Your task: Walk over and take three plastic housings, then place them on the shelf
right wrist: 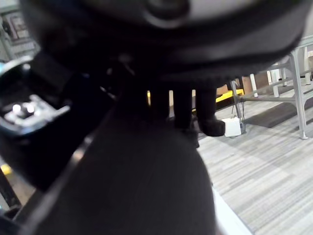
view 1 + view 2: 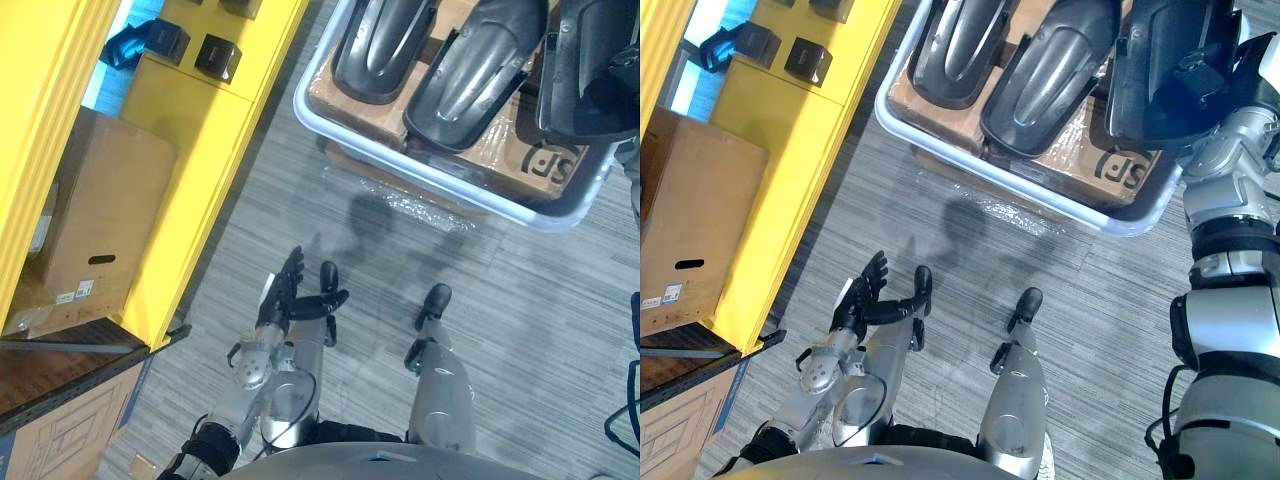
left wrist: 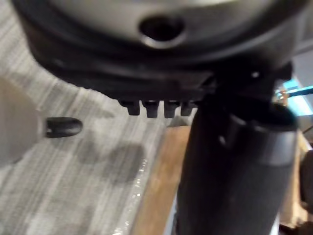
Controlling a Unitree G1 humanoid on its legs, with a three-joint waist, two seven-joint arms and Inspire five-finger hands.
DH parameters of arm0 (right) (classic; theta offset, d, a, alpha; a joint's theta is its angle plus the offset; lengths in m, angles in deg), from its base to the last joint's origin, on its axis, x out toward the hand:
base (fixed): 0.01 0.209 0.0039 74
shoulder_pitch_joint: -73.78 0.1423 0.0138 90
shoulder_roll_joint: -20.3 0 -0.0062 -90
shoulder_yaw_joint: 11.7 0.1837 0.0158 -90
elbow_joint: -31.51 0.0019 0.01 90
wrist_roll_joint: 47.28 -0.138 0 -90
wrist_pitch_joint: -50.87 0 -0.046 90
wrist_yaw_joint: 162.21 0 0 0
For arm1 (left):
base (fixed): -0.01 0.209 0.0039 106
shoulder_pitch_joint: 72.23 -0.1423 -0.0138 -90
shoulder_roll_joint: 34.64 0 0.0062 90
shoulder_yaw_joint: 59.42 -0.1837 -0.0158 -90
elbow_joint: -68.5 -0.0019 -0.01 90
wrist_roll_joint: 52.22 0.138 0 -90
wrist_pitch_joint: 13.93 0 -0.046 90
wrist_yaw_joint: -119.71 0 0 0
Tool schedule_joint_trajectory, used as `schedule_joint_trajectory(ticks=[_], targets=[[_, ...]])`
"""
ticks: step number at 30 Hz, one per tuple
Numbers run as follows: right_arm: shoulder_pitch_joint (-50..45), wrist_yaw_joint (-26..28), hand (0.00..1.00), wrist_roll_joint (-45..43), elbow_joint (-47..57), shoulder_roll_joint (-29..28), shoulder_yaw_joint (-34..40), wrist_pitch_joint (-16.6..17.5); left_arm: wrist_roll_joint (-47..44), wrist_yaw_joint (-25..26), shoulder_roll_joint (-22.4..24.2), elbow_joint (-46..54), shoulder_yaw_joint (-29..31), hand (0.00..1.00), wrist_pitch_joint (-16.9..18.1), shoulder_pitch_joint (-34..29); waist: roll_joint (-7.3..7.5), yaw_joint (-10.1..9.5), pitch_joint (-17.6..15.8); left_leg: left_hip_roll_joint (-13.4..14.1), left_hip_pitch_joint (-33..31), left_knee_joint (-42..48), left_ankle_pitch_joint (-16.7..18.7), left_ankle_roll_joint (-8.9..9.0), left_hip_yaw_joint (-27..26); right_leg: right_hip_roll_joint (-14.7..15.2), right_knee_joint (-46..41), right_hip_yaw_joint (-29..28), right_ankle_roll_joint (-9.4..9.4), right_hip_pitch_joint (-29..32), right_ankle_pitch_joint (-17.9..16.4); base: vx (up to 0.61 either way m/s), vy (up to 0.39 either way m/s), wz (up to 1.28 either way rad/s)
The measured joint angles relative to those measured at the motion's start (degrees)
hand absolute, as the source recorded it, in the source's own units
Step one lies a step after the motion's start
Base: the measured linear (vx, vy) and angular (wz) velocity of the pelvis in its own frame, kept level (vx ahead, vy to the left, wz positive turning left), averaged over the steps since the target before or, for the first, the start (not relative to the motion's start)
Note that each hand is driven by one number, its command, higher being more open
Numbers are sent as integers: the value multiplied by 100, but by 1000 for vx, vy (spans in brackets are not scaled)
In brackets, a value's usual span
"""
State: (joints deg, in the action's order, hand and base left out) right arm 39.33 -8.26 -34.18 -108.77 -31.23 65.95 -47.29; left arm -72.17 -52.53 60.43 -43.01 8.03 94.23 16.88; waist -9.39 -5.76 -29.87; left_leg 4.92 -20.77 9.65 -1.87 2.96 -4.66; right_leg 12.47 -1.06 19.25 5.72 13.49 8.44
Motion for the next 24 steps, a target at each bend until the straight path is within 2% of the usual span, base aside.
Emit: schedule_joint_trajectory(ticks=[4,6,8,10,12,14,15,17,20,24], targets=[[-746,-330,0,-4,811,-106,698,-5,-22,-18,-169,894,324,100,-123,-165,214,122,1,58,455,-360,-123,67,-57,-75,55,-25,-6,-286,-3,52,-16,-8],[-1118,-601,0,15,1252,-452,1090,-3,-17,-10,-267,1104,444,100,-307,-162,400,179,94,77,769,-601,-166,106,-143,-134,63,-86,-10,-427,-7,81,1,-16],[-1430,-782,0,33,1587,-739,1271,-2,-19,-2,-282,1165,503,100,-472,-154,534,288,222,78,924,-767,-207,118,-157,-156,146,-80,-12,-545,-8,73,6,-7],[-2039,-1070,0,255,2167,-1200,1419,10,7,-8,-287,1243,535,100,-729,-51,744,370,557,75,1052,-1025,-287,129,-211,-178,234,-93,-13,-569,-9,83,8,-7],[-2389,-1145,0,488,2594,-1525,1442,25,-34,-98,-281,1305,543,100,-914,127,798,461,645,71,1255,-1192,-351,125,-208,-183,236,-82,-12,-695,-9,74,14,2],[-2740,-1192,0,748,2909,-1840,1445,158,-288,-297,-234,1315,532,100,-1120,358,804,468,798,64,1412,-1310,-377,126,-240,-183,241,-87,-15,-781,-14,31,25,-2],[-3033,-1197,0,950,3138,-2114,1444,300,-623,-470,-208,1372,516,100,-1308,507,811,469,994,57,1480,-1426,-418,124,-258,-183,258,-85,-30,-803,-29,37,22,-1],[-3409,-1196,0,1270,3395,-2547,1387,601,-1237,-790,-165,1596,446,100,-1670,715,825,481,1182,56,1594,-1449,-419,126,-253,-184,331,-73,-30,-954,-32,35,13,3],[-3714,-1185,0,1577,3512,-2847,1137,992,-2107,-1268,-124,1702,249,100,-2121,1037,835,491,1443,56,1682,-1472,-407,131,-251,-177,400,-69,-24,-1087,-58,1,1,1],[-3719,-1070,0,1812,3516,-3047,773,1343,-2751,-1655,-25,1701,-97,100,-2507,1271,848,607,1697,58,1787,-1474,-399,135,-319,-187,421,-100,-11,-1172,-84,-34,-1,-6]])
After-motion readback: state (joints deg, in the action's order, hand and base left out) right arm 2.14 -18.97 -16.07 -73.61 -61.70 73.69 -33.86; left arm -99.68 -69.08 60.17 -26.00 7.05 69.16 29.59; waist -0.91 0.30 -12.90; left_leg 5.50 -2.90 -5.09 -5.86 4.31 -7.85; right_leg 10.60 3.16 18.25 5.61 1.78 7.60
